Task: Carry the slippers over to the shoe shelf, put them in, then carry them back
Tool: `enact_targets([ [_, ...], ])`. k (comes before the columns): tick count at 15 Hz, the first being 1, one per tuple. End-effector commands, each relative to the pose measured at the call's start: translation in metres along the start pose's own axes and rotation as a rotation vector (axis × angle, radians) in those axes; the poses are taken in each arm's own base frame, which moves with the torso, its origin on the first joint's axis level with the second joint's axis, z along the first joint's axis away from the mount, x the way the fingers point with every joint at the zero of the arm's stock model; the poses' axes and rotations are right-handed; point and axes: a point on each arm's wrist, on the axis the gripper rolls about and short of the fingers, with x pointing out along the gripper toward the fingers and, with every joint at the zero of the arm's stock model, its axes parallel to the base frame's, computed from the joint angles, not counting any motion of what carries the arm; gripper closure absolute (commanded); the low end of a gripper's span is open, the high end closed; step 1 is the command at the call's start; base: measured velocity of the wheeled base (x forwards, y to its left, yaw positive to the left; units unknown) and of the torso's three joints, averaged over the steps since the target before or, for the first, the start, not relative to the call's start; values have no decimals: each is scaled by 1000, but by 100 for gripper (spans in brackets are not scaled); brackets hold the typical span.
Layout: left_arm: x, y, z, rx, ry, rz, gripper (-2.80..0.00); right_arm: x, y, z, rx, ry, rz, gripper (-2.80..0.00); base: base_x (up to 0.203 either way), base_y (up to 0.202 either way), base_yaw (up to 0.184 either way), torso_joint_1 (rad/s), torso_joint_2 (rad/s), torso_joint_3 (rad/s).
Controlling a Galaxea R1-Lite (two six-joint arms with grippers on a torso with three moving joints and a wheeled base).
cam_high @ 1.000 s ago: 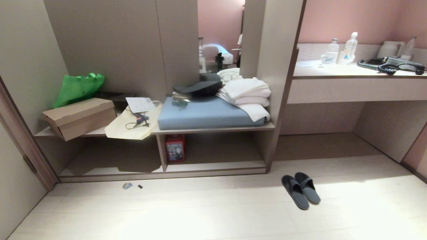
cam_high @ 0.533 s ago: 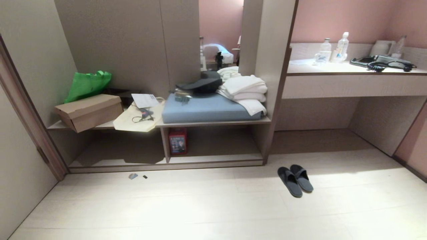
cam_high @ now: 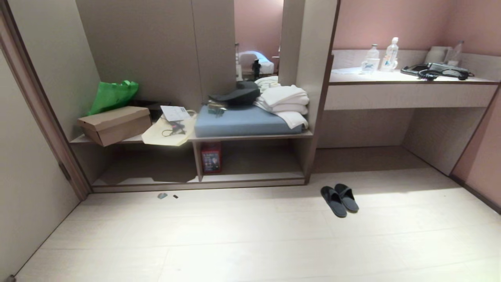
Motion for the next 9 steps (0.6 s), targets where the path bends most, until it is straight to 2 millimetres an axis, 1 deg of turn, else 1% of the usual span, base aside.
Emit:
enact_targets([
  [1, 0, 0, 0, 0, 1, 0, 0, 0, 0, 0, -2, 1, 2, 0, -195, 0, 0, -1, 2, 1],
  [9, 0, 0, 0, 0, 1, 1, 0, 0, 0, 0, -2, 1, 1, 0, -195, 0, 1, 4, 3, 3],
])
